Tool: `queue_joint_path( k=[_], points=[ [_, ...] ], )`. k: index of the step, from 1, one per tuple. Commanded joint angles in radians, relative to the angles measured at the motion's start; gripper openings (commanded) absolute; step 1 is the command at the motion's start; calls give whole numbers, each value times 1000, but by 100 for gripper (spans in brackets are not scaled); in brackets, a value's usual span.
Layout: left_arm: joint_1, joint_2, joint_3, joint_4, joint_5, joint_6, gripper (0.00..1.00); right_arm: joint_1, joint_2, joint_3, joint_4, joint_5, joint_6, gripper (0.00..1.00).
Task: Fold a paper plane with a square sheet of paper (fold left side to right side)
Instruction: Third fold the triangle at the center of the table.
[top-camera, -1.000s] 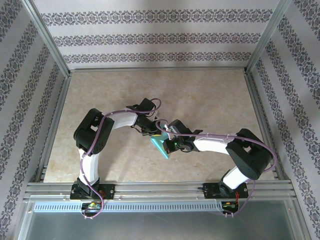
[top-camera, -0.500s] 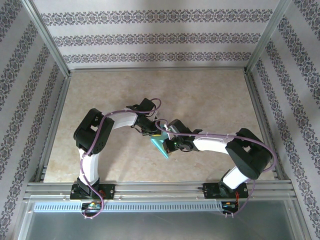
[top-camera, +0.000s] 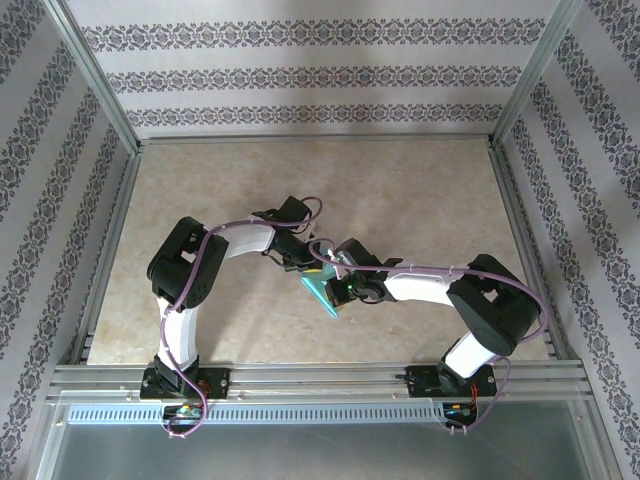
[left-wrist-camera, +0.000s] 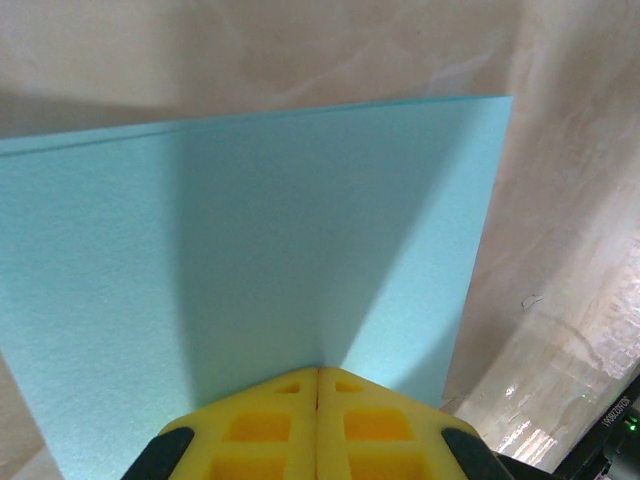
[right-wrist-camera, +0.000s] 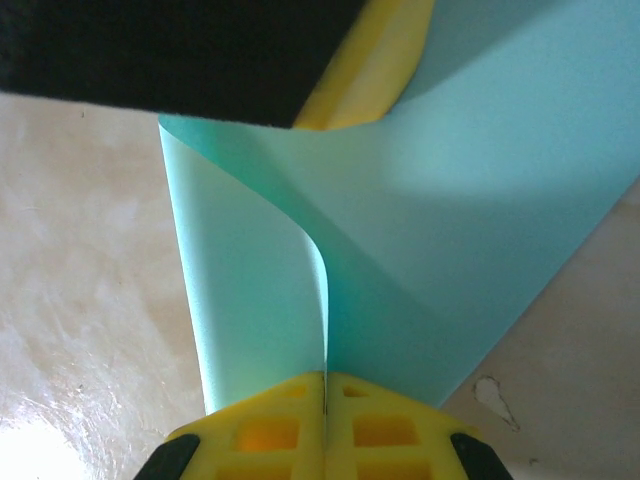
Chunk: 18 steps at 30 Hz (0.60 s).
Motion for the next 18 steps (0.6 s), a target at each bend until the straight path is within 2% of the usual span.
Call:
queue_joint_path(
  k=[1,7,12,18],
  points=[
    [-15,32,-14,-55,-62,26,10,-7,37,7,-23,5,-24,0],
    [-9,3,38,-88,-76,49,15,1,63,7,-40,3,-29,0],
    [38,-58,84,-115,-73,72,17,3,69,7,-47,0,-31,0],
    [122,-202,-5,-77,-68,74,17,4,70,10,-48,2,-32,0]
  ],
)
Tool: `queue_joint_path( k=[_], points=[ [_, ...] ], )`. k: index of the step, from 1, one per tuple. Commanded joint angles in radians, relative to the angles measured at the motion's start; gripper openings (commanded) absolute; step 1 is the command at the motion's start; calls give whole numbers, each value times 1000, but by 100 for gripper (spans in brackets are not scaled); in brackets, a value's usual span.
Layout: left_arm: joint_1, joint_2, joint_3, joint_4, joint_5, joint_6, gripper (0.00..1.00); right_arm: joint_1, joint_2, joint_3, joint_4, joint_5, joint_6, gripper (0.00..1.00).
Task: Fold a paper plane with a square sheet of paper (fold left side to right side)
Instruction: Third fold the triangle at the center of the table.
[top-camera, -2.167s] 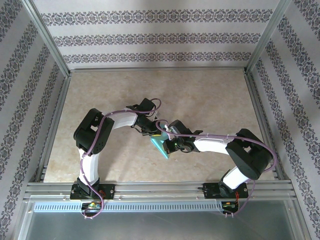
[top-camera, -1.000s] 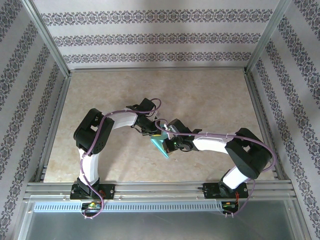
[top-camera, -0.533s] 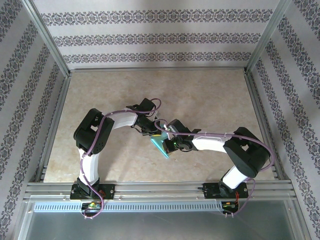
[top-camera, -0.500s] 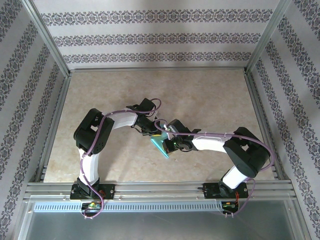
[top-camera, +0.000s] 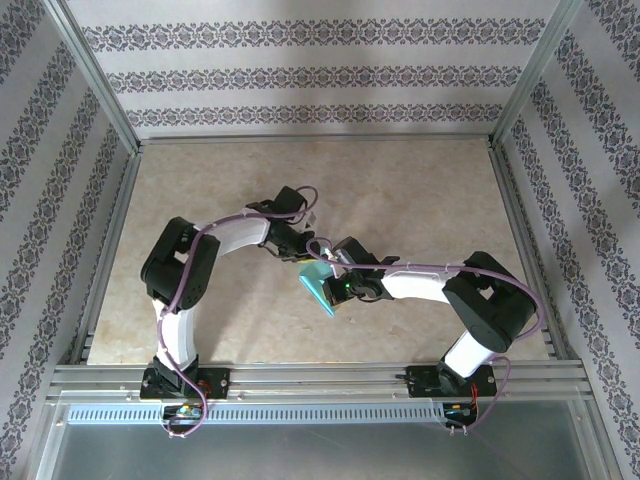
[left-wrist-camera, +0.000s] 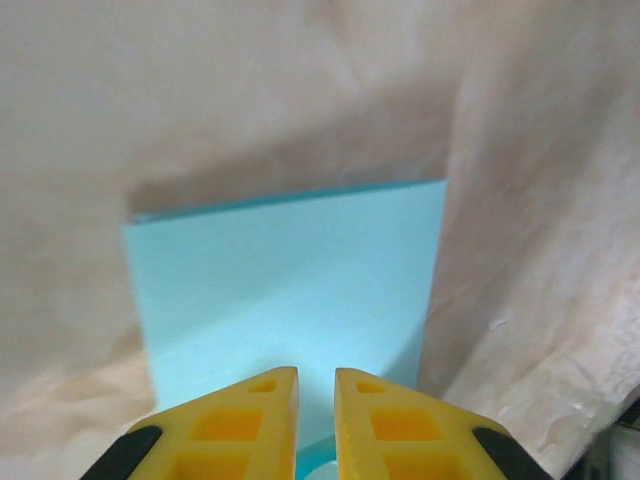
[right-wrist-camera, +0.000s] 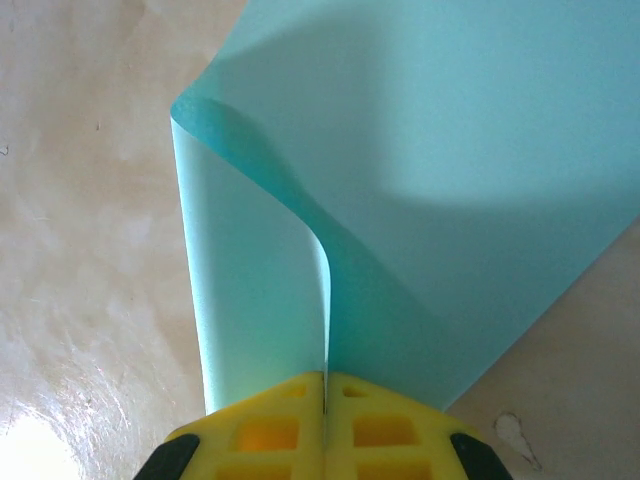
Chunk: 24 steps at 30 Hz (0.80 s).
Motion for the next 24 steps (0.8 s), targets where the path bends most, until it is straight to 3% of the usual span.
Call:
queue_joint_path(
  k=[1,8,12,17,24],
  points=[
    [52,-126,-74,10,-2,22,17,3,43,-10,-56,14,-15,0],
    [74,-322,-366,231,112,-77,8,2,48,-7,-55,6,-15,0],
    [29,-372,-469,350,163,-174,7,2,50,-5,-54,1,-16,0],
    [-31,-363,-522,492,196,-288,6,3,49,-7,-54,-1,-13,0],
    [-91,-259,-497,541,187,-312,4,2,51,-2,-59,-1,-15,0]
  ],
)
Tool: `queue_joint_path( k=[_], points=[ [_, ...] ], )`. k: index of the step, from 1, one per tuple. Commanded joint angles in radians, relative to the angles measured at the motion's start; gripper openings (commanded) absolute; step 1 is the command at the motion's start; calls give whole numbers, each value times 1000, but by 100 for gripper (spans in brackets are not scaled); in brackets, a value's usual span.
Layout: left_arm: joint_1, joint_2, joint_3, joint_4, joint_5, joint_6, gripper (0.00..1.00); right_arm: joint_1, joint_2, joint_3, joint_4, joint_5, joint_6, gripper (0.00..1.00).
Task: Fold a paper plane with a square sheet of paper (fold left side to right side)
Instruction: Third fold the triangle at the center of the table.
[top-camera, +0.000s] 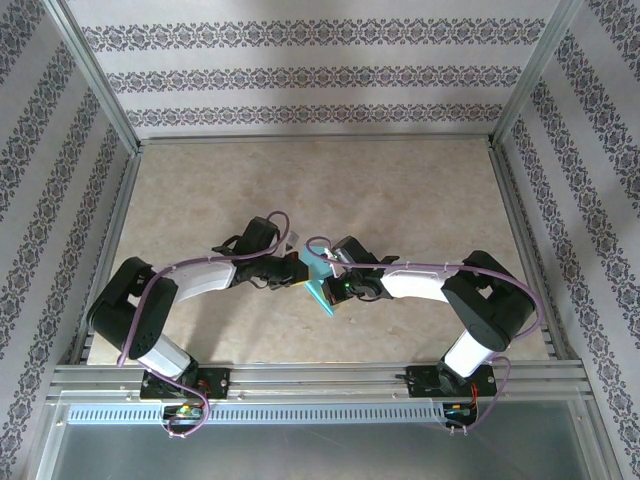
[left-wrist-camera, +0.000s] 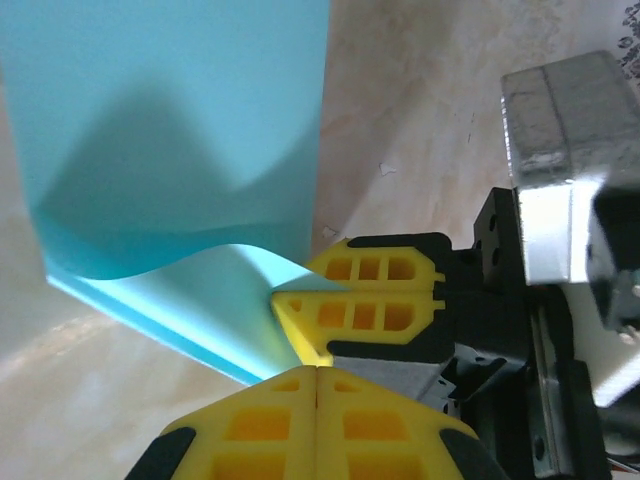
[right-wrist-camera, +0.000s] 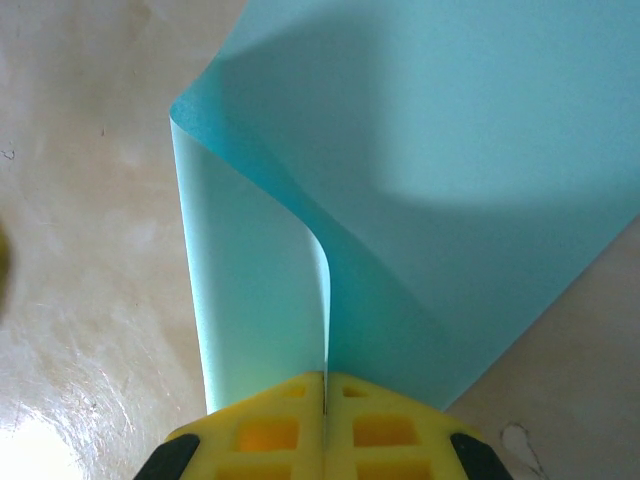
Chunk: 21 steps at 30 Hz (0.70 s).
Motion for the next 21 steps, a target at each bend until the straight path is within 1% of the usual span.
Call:
queue_joint_path(
  k=[1,6,14,21],
  points=[
    [-24,62,23,86,18,-44,4,2,43,-7,-64,10,-15,0],
    [-32,116,46,111,16,-44,4,2,41,-9,-71,13,-16,0],
    [-32,175,70,19,-23,11,3,2,45,-3,-75,15,-20,0],
    [-32,201,58,-10,-45,33,3,3,50,1,-78,15,-23,0]
  ],
)
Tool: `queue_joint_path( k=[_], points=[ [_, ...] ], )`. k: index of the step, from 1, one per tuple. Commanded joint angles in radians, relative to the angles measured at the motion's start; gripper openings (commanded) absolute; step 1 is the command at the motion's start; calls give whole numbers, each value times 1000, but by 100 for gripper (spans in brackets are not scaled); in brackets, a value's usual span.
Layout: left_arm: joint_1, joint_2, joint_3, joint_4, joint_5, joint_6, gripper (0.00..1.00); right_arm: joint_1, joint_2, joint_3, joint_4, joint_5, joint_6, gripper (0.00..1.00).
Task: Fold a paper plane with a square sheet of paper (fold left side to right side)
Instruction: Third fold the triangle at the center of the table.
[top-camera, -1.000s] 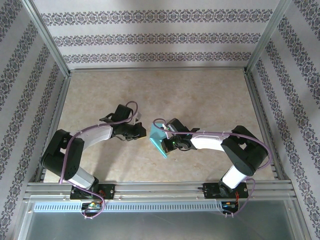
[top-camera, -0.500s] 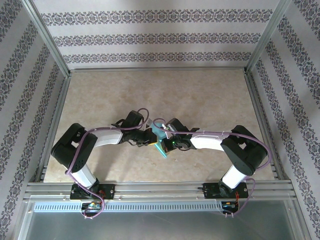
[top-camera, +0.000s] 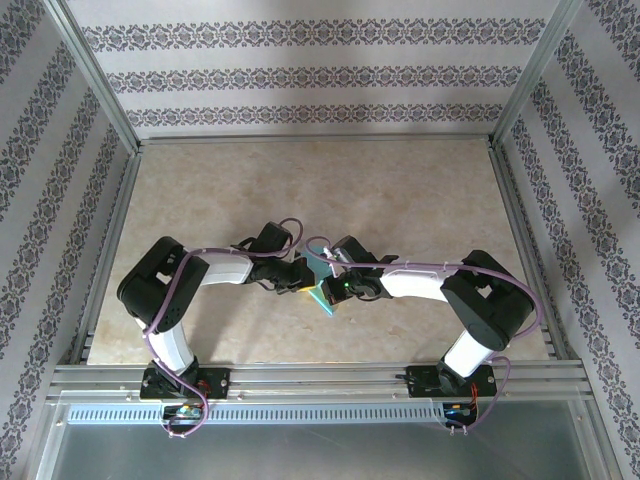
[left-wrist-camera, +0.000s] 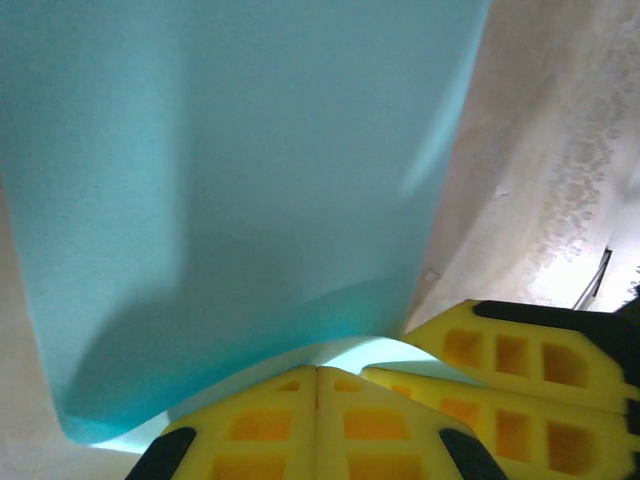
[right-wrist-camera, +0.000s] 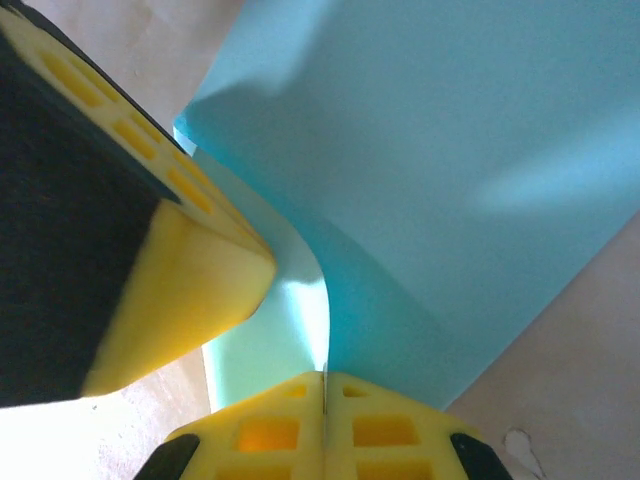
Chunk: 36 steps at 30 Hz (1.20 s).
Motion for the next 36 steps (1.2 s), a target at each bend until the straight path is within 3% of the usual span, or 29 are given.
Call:
queue_joint_path(
  k=[1,14,28,31,36],
  points=[
    [-12,13,3,-38,-24,33,3,2,45,-7,-75,15,-18,0],
    [-12,46,5,-118,-82,58,2,-9,24,4,-68,-10,-2,1],
    [-12,74,7,-150,-96,58,0,-109,-181,-5,-115,-113,69,30],
    [-12,75,12,-154,-97,61,0,-126,-232,-17,-133,-179,99,29],
    [-12,73,18,-161,-101,65,0,-117,-226,-57,-50,-374,244,10]
  ],
)
